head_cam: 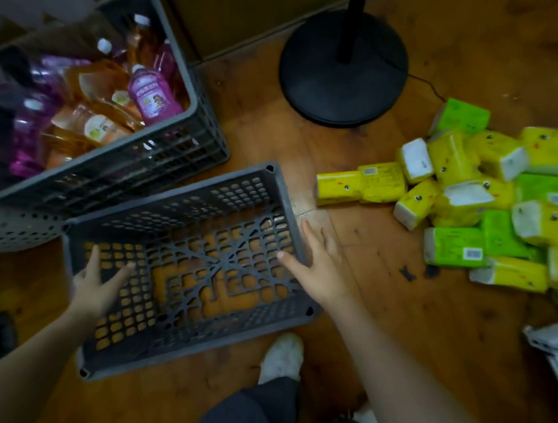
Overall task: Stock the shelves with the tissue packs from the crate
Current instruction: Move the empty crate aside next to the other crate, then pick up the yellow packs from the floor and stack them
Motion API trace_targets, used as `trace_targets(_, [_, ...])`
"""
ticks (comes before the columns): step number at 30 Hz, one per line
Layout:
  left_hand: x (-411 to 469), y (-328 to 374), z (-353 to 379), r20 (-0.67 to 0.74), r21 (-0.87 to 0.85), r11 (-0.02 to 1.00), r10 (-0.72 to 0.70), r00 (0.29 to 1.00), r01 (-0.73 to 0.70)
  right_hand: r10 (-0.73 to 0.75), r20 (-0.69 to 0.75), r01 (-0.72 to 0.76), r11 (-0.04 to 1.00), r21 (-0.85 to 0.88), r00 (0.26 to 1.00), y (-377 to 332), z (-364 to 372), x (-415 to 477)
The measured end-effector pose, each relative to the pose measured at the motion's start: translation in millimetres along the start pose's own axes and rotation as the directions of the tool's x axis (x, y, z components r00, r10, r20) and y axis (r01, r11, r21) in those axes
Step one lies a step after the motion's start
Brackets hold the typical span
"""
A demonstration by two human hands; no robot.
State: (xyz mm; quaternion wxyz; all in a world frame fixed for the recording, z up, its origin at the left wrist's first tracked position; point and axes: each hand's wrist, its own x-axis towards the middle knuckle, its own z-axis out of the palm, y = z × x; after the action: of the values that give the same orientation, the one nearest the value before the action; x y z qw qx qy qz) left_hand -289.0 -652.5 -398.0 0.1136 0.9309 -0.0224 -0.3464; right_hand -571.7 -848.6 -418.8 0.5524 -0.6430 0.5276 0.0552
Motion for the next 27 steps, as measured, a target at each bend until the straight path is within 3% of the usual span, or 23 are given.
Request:
trace_targets(6, [-94,100,40,0.202,0.073,0.934,0.329,0.922,-0.350,0.021,-0.169,-0.022,1.000,-0.004,0.985,3,-71,-63])
trace_targets(14, [-190,198,83,0.431,0.102,0.706,0.604,0.671,-0.701,0.124,-0.415,-0.082,0.990,0.117,0.901,27,-151,-124])
trace_targets(20, [-237,256,145,0.580,0.099,0.621,0.599,0.552,-0.778,0.266,-0.451,-0.149,0.949,0.278,0.852,74,-196,-145])
trace_targets(27, [-264,296,243,0.611,0.175,0.575,0.573,0.546,-0.799,0.331,-0.457,-0.182,0.923,0.340,0.826,155,-247,-124])
